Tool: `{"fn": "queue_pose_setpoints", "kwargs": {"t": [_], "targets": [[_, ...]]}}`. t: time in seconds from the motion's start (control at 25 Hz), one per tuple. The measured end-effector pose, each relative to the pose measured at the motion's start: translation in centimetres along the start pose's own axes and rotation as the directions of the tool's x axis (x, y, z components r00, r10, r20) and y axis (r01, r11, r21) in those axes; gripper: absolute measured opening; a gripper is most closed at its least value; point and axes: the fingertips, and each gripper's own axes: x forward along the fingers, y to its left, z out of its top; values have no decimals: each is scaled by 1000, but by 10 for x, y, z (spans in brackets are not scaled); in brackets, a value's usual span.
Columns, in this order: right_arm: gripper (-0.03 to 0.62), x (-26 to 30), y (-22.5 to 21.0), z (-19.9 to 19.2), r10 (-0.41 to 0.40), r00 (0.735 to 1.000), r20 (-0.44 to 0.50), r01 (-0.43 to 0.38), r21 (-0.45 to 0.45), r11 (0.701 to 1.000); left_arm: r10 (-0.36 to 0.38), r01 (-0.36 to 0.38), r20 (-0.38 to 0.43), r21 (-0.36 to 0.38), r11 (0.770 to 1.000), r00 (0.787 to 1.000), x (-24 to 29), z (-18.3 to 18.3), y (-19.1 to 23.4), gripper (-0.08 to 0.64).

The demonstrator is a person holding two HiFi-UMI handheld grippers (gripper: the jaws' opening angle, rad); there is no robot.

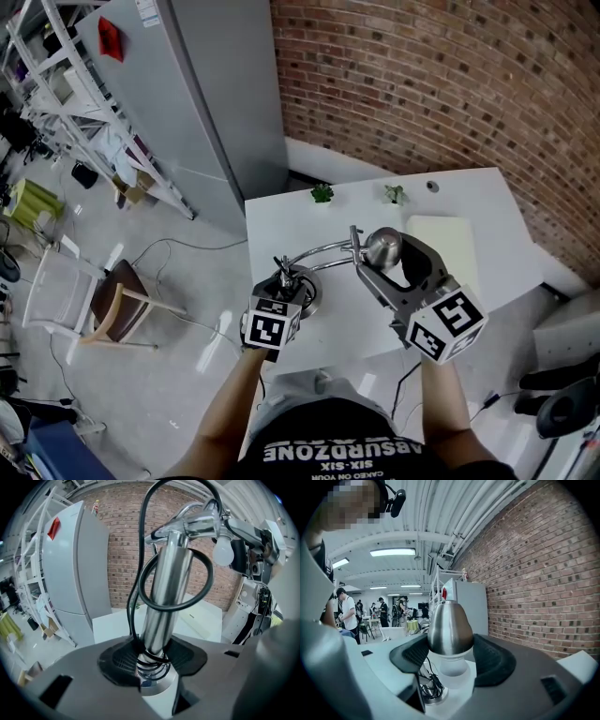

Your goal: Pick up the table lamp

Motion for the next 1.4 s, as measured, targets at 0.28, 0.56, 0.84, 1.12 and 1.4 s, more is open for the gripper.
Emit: {"fn": "queue_pose_setpoints", "kwargs": {"t": [0.28, 0.56, 0.84, 1.12, 1.4], "targets": [[291, -7, 2, 24, 11, 998, 56, -11, -7, 1000, 5, -5, 24, 6, 1000, 1000, -19, 18, -3, 178], [291, -14, 11, 41, 23, 995, 93, -21, -25, 999, 6, -6, 33, 20, 1000, 999, -36, 29, -4, 178], [291, -21, 18, 52, 30, 993, 115, -27, -32, 999, 7, -8, 40, 38, 999, 999, -49, 36, -5, 178], [291, -26, 24, 58, 36, 991, 130, -32, -33, 999, 15, -17, 49, 43, 999, 999, -60, 37, -8, 178], [291, -32, 31, 61, 43, 990, 138, -37, -47, 998, 13, -16, 60, 47, 999, 998, -67, 36, -11, 176]]}}
